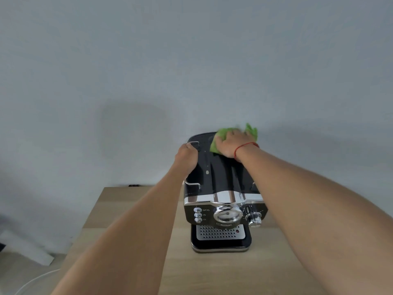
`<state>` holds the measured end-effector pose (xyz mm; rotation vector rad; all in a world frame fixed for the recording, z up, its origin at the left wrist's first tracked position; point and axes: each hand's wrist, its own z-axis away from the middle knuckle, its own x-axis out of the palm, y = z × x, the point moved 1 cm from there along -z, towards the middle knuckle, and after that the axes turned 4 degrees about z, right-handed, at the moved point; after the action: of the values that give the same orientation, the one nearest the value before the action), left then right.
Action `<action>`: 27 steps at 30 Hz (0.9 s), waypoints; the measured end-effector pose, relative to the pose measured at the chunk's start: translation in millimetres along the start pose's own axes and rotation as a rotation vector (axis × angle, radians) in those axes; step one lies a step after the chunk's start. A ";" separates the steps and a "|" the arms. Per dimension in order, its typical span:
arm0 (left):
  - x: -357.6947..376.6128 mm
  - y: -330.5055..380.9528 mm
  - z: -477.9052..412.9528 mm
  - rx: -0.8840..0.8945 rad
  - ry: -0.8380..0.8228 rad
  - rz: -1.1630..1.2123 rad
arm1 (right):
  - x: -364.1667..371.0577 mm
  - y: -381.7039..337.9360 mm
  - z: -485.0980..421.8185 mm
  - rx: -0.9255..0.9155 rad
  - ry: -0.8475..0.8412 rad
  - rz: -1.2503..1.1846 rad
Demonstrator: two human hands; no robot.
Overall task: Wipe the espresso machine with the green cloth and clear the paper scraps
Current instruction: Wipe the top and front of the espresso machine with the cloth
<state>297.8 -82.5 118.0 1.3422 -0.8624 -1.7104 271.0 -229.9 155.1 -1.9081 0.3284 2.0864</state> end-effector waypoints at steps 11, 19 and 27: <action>2.0 1.9 -3.2 -0.010 -0.005 -0.009 | 8.7 12.1 -11.7 -0.104 0.149 -0.019; 0.9 -0.5 -5.3 0.000 -0.022 0.009 | 21.4 -22.7 1.7 -0.289 0.082 -0.325; -2.3 7.9 12.8 -0.028 -0.012 0.028 | 26.2 -9.2 59.1 -0.261 0.042 -0.339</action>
<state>287.0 -83.5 128.6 1.2972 -0.8575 -1.7048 217.5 -198.4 134.9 -1.9843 -0.2573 1.9368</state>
